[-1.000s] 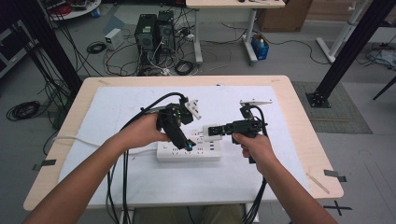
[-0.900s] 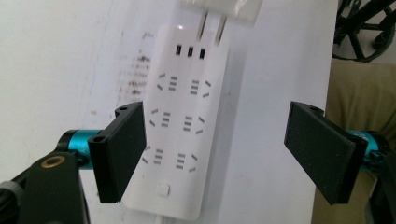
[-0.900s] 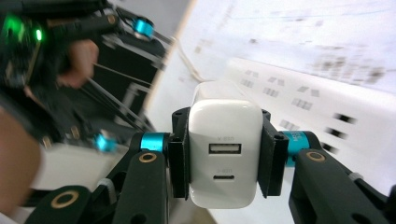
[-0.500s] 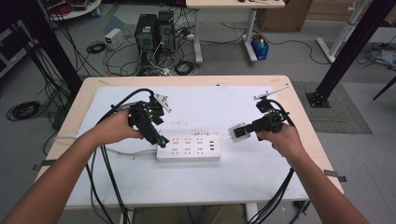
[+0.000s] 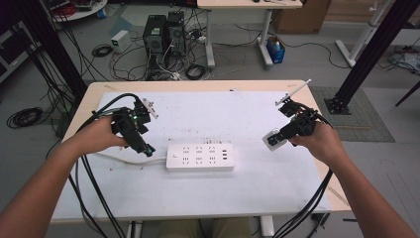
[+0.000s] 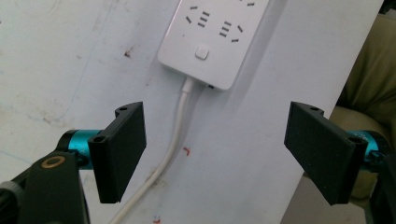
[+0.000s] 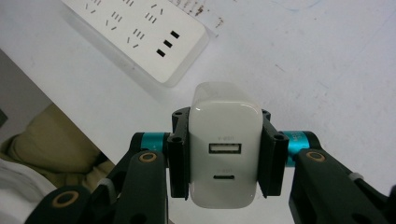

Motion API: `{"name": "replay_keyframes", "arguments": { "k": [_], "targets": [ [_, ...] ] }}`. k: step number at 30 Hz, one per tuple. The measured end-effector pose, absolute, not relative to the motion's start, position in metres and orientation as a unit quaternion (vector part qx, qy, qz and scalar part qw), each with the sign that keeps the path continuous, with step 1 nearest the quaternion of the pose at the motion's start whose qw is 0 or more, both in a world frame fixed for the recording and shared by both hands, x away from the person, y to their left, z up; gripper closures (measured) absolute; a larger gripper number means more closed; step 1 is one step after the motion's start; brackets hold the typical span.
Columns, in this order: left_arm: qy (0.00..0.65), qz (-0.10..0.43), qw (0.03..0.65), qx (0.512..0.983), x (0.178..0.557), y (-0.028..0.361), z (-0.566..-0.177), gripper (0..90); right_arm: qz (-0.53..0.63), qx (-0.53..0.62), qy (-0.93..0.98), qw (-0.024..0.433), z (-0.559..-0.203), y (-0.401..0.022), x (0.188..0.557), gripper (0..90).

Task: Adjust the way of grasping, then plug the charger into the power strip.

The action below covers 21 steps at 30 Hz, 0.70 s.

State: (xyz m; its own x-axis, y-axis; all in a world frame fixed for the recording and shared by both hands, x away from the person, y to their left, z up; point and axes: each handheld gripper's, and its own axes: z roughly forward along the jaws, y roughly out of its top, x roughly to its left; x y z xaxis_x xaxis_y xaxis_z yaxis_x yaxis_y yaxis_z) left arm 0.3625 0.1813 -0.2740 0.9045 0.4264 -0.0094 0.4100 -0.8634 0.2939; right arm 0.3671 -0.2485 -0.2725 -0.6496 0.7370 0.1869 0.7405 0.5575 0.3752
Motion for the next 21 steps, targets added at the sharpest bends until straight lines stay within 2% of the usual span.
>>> {"name": "replay_keyframes", "arguments": {
  "k": [15, 21],
  "targets": [
    [0.218, 0.020, 0.137, 0.966, 0.354, 0.196, -0.276, 21.0, -0.213, -0.385, -0.897, -0.030, -0.274, -0.240, 0.361, 62.2],
    [0.207, 0.022, 0.125, 0.970, 0.355, 0.198, -0.274, 21.0, -0.224, -0.348, -0.910, -0.027, -0.272, -0.220, 0.364, 62.2]
  ]
}}
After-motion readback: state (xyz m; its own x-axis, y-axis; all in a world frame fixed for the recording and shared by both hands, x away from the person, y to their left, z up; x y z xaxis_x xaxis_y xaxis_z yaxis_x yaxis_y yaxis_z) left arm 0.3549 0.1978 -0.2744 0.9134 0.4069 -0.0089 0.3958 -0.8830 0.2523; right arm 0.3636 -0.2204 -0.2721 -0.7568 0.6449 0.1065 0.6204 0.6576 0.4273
